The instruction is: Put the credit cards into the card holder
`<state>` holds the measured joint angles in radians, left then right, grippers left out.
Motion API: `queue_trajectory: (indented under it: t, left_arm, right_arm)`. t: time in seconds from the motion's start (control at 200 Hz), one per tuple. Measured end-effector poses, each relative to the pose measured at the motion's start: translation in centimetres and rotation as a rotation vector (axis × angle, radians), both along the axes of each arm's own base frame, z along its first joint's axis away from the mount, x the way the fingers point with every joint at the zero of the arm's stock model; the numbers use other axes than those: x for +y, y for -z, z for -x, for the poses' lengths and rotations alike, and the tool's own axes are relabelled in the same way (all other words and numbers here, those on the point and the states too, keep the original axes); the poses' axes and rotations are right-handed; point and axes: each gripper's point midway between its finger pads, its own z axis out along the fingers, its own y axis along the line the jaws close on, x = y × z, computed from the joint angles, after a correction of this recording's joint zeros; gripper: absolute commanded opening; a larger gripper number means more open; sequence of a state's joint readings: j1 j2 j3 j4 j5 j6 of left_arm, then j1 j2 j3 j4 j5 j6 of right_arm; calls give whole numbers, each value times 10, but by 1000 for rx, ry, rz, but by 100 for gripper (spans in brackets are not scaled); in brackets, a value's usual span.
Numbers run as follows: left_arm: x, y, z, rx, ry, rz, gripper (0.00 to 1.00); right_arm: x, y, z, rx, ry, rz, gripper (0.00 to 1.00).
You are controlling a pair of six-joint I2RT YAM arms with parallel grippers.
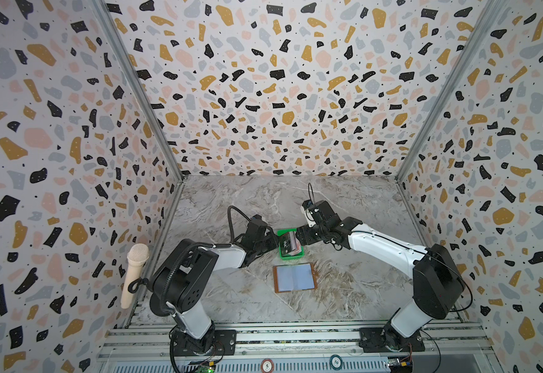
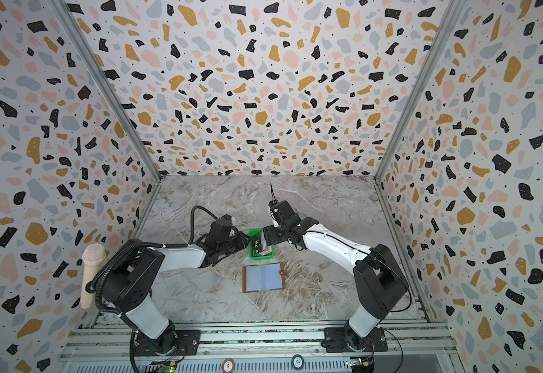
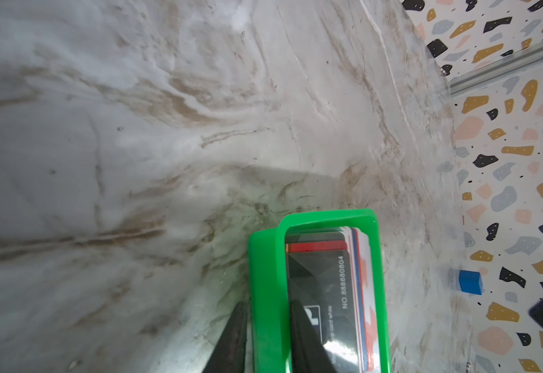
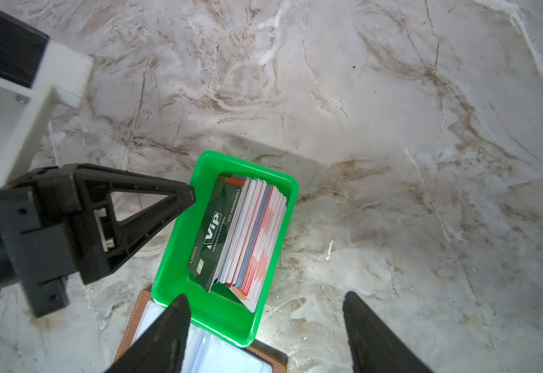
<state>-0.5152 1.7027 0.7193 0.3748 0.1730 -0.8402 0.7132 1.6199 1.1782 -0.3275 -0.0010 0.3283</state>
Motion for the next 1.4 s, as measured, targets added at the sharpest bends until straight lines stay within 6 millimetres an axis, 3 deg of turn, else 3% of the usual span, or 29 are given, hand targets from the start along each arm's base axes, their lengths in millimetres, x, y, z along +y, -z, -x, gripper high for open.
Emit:
queue_trajectory:
  t: [0.165, 0.275, 0.631, 0.946, 1.251, 1.402]
  left_arm:
    - [-1, -2, -3, -13, -2, 8, 12]
    - [-2, -3, -4, -18, -6, 15, 0]
    - [9, -12, 1, -6, -56, -33, 0]
    - [12, -61, -4, -55, -169, -89, 0]
    - [23, -52, 1, -15, -221, -147, 0]
    - [20, -53, 1, -16, -217, -142, 0]
  right_arm:
    - [1, -3, 0, -4, -3, -12, 76]
    - [1, -3, 1, -4, -2, -13, 76]
    - [4, 1, 5, 15, -13, -35, 79]
    - [36, 13, 6, 55, -32, -86, 81]
    - [66, 35, 1, 90, -84, -99, 84]
    - [68, 51, -1, 110, -87, -75, 83]
